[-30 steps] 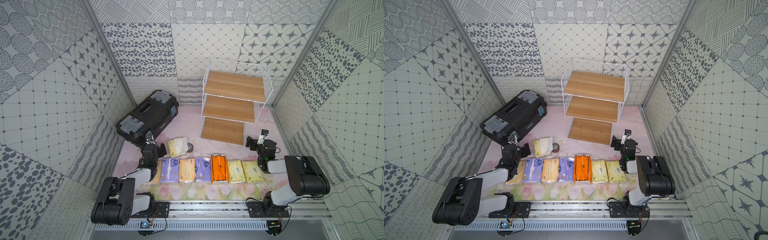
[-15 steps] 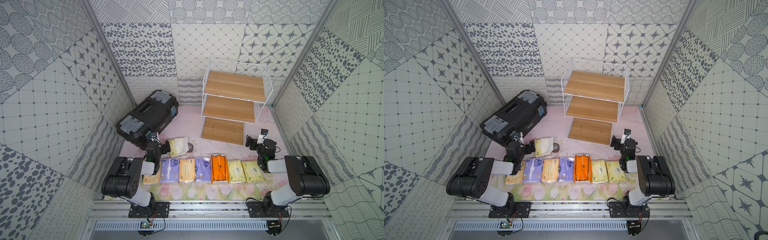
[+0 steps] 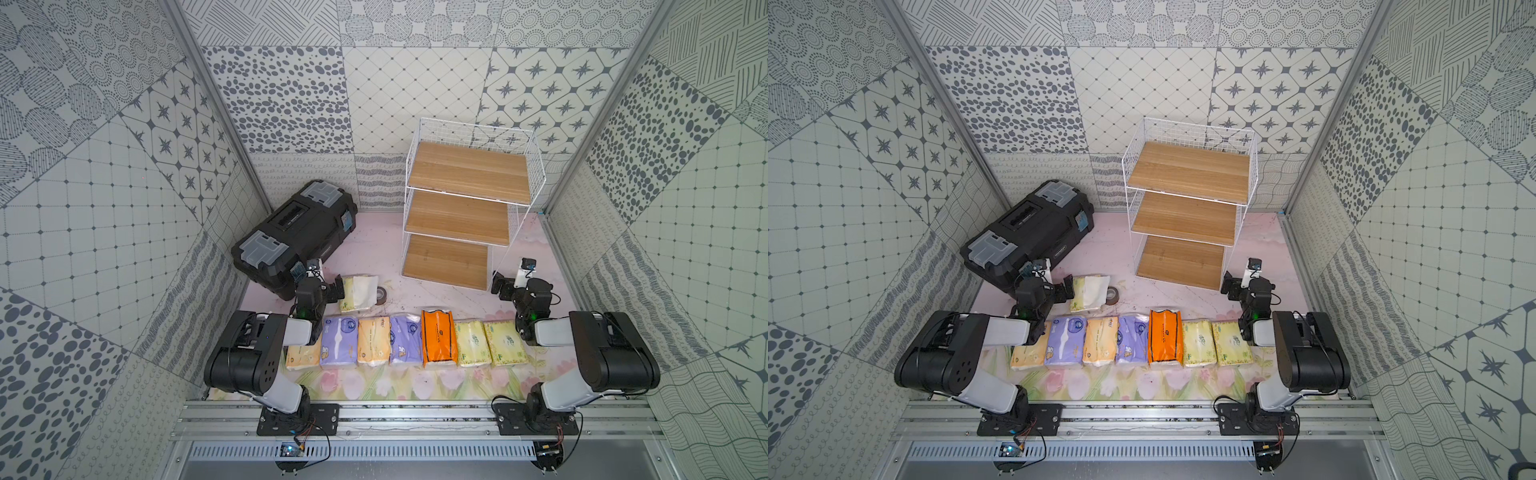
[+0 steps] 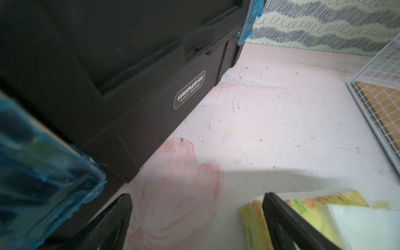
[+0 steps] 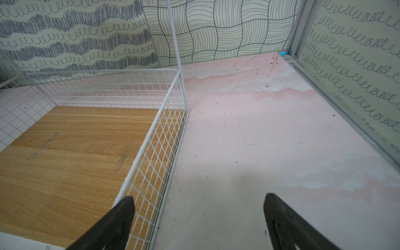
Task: Remove the tissue boxes from the shelf
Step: Reset both arms
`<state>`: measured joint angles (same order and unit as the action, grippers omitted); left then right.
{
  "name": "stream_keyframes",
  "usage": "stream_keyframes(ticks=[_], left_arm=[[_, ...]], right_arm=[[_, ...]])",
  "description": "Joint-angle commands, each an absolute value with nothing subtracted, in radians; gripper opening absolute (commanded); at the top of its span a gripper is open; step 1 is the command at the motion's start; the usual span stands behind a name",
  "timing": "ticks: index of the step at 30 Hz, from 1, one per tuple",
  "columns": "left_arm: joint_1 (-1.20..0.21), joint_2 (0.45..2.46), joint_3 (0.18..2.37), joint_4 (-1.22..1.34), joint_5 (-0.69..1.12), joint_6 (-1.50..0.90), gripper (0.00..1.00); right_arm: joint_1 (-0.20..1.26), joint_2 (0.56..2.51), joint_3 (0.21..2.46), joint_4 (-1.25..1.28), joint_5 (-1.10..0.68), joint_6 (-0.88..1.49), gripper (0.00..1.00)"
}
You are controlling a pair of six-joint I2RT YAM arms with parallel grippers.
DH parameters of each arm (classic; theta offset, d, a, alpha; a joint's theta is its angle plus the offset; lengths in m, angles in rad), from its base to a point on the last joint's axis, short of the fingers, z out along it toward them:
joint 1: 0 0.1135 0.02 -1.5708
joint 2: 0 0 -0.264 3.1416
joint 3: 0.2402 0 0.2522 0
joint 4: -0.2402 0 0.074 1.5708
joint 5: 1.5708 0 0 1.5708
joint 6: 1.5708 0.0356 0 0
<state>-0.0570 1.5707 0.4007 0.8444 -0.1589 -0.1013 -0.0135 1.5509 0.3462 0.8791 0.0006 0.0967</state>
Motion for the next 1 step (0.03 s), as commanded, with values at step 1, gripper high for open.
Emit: stream_keyframes(ticks=[1], left_arm=[[-0.051, 1.572, 0.406, 0.853, -0.125, -0.071, 0.99]], right_arm=[[-0.015, 1.546, 0.367, 0.907, 0.000, 0.091, 0.97]])
